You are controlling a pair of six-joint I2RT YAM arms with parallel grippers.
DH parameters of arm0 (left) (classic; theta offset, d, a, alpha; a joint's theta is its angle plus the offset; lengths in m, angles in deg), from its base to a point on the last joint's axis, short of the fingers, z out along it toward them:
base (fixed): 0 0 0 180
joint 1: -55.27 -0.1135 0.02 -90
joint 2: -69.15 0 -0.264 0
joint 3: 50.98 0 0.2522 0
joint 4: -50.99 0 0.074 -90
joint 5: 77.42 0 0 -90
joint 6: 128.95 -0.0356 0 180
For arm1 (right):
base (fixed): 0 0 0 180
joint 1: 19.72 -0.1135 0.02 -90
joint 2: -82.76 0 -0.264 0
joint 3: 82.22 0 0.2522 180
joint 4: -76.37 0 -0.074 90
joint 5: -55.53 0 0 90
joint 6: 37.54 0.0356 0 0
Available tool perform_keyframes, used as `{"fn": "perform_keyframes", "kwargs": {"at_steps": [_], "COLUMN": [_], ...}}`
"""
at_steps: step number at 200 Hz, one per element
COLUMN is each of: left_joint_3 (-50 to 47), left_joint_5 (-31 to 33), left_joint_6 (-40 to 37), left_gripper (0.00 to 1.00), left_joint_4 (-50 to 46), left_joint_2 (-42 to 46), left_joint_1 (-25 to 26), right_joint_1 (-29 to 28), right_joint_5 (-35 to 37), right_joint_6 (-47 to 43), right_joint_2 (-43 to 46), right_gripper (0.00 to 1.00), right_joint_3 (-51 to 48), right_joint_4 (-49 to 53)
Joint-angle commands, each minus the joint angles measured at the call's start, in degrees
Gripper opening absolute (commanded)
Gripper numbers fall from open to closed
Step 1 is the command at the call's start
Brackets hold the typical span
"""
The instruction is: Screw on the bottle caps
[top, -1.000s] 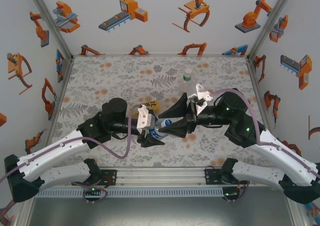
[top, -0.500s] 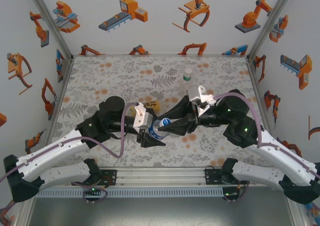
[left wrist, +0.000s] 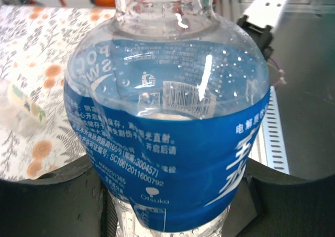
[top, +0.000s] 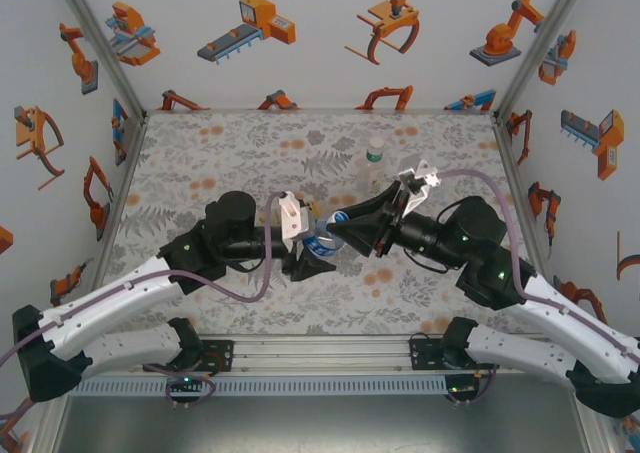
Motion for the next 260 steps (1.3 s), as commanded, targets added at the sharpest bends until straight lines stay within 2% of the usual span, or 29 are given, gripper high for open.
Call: {"fn": "perform_keyframes", "kwargs": {"at_steps": [1,17,40,81,111,161,172,191,210,226,238,260], "left_joint_3": [0.9,1.0,1.7,3.3,4.2,4.7,5.0,5.6,5.8,5.8,5.8,5.8], "left_joint_5": [1.8,4.9,10.2,15.5,15.9,16.3,16.5,16.7,16.7,16.7,16.9,17.1], "left_joint_6": [-2.8,-2.9,-2.3,-1.0,-0.6,0.3,0.5,0.7,0.9,0.9,0.9,1.1], "left_gripper": [0.00,0.00,0.00,0.00,0.00,0.02,0.03,0.03,0.04,0.05,0.06,0.09], "left_joint_4": [5.9,7.0,7.6,7.5,6.3,5.8,5.7,5.5,5.6,5.6,5.6,5.8], "left_joint_2": [0.2,-0.9,-2.9,-5.6,-6.6,-7.8,-8.3,-9.0,-9.3,-9.4,-9.4,-9.3], "left_joint_1": [2.7,3.8,5.4,7.2,7.3,7.3,7.3,7.3,7.3,7.3,7.3,7.3], "right_joint_1": [0.9,0.0,-2.6,-5.3,-5.5,-5.6,-5.5,-5.5,-5.5,-5.5,-5.6,-5.5], "right_joint_5": [21.4,26.2,34.4,41.3,41.3,35.6,35.1,34.8,35.2,35.5,35.8,36.2], "right_joint_6": [14.2,21.9,28.1,29.2,26.2,22.4,22.5,23.0,23.0,22.9,22.9,22.7], "right_joint_2": [-2.3,-5.1,-8.7,-11.5,-12.6,-12.4,-12.6,-12.7,-12.7,-12.5,-12.5,-12.7], "right_gripper": [0.00,0.00,0.00,0.00,0.00,0.00,0.07,0.08,0.17,0.20,0.27,0.24], "right_joint_3": [3.8,8.4,13.9,15.0,15.0,10.8,10.4,10.1,9.7,9.3,9.2,9.1], "right_joint_4": [9.9,17.4,27.7,31.9,31.7,23.5,23.0,22.6,22.1,21.7,21.6,21.5]}}
